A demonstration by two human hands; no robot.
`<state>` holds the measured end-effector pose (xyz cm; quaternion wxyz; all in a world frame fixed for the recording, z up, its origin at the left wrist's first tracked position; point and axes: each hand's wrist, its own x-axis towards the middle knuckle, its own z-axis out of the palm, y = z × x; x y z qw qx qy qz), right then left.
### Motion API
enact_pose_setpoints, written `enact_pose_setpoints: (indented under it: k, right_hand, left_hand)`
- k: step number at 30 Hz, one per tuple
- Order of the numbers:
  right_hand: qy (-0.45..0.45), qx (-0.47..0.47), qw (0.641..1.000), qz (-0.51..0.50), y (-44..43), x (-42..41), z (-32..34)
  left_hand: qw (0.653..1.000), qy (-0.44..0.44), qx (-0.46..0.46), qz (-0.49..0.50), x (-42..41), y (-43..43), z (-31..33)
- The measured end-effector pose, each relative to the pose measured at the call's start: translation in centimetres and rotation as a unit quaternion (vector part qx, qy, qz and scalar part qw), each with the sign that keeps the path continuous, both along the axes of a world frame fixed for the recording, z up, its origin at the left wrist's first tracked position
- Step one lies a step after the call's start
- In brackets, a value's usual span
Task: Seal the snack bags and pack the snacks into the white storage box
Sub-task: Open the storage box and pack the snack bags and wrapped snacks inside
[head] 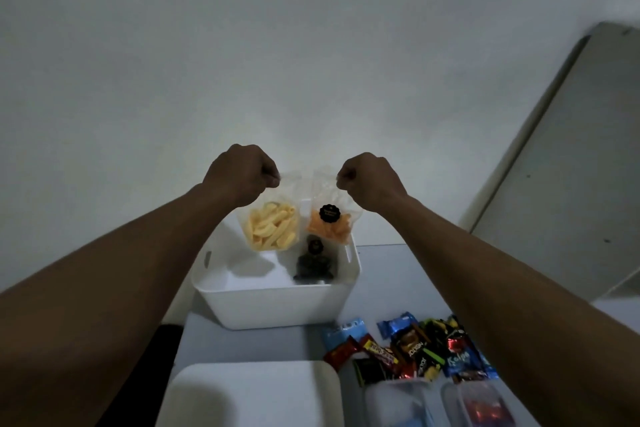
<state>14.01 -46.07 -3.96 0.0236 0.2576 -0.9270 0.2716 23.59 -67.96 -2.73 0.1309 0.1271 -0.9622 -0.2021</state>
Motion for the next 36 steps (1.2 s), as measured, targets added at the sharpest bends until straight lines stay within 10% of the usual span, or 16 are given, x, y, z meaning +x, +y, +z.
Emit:
enact_pose_setpoints:
  k: [20,36]
  right_hand:
    - [0.012,0.267,0.96,0.089,-6.5,-1.2,-15.4]
    - [0.123,0.276,0.947,0.109,-5.7,-2.9,-14.3]
  left_hand:
    - [0.998,-0.051,0.043,0.007,1.0,-5.2,-10.2]
    - [0.989,-0.092,0.097,-0.064,-0.8,-1.5,-13.1]
